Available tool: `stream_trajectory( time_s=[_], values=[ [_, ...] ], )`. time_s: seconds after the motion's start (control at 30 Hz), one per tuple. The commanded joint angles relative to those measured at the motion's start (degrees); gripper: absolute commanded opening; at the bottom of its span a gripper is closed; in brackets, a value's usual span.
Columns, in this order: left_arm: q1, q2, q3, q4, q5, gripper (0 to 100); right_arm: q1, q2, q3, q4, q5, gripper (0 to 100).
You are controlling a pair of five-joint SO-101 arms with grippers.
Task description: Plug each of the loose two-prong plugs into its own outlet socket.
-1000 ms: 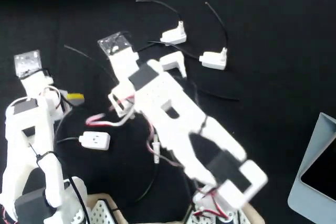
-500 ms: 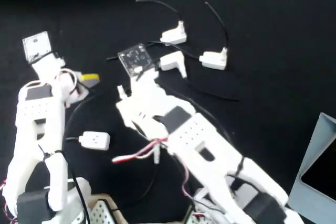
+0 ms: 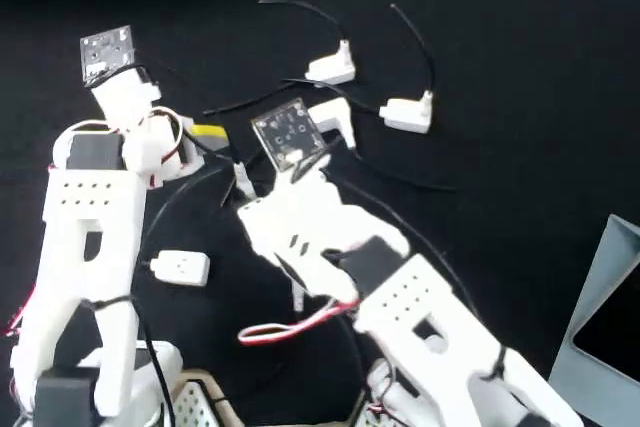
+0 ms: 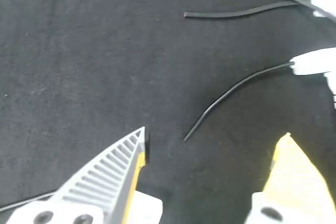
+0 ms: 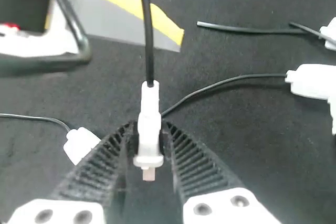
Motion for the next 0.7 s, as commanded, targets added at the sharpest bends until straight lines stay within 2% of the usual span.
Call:
stream_trajectory(
  time_s=[0.0, 0.2, 0.37, 0.53, 0.67],
  values=[
    [1.4, -5.5, -1.6, 0.5, 0.5, 37, -0.1, -3.2, 0.2, -1.3, 0.6, 1.1],
    [6.8, -19.8, 6.0, 0.4, 0.0, 37, -0.1, -3.0, 0.3, -2.1, 0.6, 1.1],
    [12.4, -27.7, 12.9, 0.4, -6.2, 37, -0.1, -3.0, 0.5, -2.1, 0.6, 1.1],
    [12.1, -31.6, 16.0, 0.8, -9.2, 37, -0.1, -2.9, 0.5, -2.1, 0.6, 1.1],
    [6.3, -32.9, 15.5, 0.5, -9.1, 37, 0.2, -2.9, 0.5, -1.9, 0.6, 1.1]
  ],
)
